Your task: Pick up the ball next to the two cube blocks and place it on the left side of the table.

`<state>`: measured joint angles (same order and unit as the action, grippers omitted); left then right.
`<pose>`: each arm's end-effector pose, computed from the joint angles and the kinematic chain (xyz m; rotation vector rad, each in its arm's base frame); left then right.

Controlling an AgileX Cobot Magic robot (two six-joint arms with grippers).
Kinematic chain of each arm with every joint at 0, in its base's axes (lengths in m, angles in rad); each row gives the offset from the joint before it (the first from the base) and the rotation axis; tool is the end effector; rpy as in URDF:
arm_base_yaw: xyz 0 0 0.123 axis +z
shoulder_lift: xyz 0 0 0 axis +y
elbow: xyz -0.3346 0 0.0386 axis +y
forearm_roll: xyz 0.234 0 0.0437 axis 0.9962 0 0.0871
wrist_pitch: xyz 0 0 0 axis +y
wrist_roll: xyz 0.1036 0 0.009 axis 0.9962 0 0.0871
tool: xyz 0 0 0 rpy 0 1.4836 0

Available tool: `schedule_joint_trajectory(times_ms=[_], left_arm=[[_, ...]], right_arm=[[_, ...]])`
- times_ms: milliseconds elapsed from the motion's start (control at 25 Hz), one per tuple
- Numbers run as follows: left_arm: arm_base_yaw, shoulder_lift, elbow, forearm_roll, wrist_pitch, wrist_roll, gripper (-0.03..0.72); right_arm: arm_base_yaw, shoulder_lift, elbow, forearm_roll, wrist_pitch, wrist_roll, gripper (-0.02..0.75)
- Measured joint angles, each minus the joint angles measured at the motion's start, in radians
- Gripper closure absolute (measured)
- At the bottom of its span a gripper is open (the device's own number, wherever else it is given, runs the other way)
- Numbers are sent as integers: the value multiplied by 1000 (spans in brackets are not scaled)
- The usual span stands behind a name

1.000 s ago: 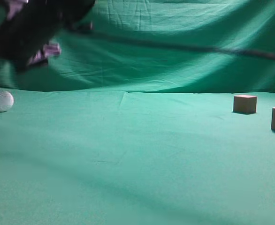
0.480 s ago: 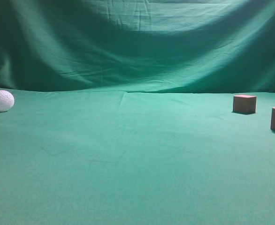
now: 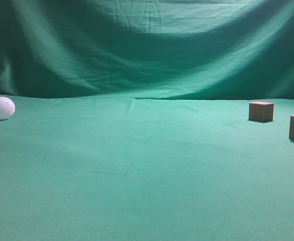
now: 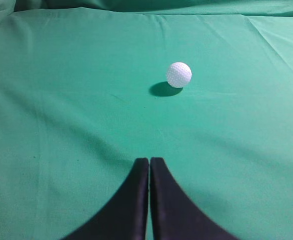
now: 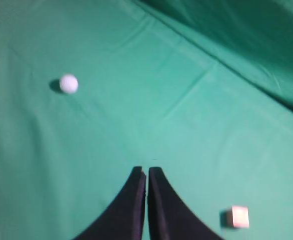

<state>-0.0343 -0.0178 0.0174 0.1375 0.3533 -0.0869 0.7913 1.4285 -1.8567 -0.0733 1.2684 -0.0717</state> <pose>-0.0008 0.0050 0.1724 0.0368 1.8330 0.0490 0.1888 0.1807 0.5257 -0.9681 2.1263 0.2695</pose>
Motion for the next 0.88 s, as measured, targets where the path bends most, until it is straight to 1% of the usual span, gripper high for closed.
schedule_joint_trajectory(times_ms=[80,160,320,440,520,600,680,760,880], left_arm=[[0,0,0,0,0,0,688],[0,0,0,0,0,0,688],[0,0,0,0,0,0,688],[0,0,0,0,0,0,688],[0,0,0,0,0,0,688],[0,0,0,0,0,0,688],[0,0,0,0,0,0,688],[0,0,0,0,0,0,688],[0,0,0,0,0,0,688]], right_arm=[[0,-85,129,-2,0,27,738],[0,-172,283,-2,-44,57,738],[0,-358,588,8,-272,106,738],[0,-482,787,34,-456,119,738],[0,-558,893,60,-542,127,738],[0,-619,981,108,-593,129,738],[0,-672,1031,144,-608,131,738],[0,-706,1064,144,-614,131,738],[0,-735,1106,116,-618,131,738]])
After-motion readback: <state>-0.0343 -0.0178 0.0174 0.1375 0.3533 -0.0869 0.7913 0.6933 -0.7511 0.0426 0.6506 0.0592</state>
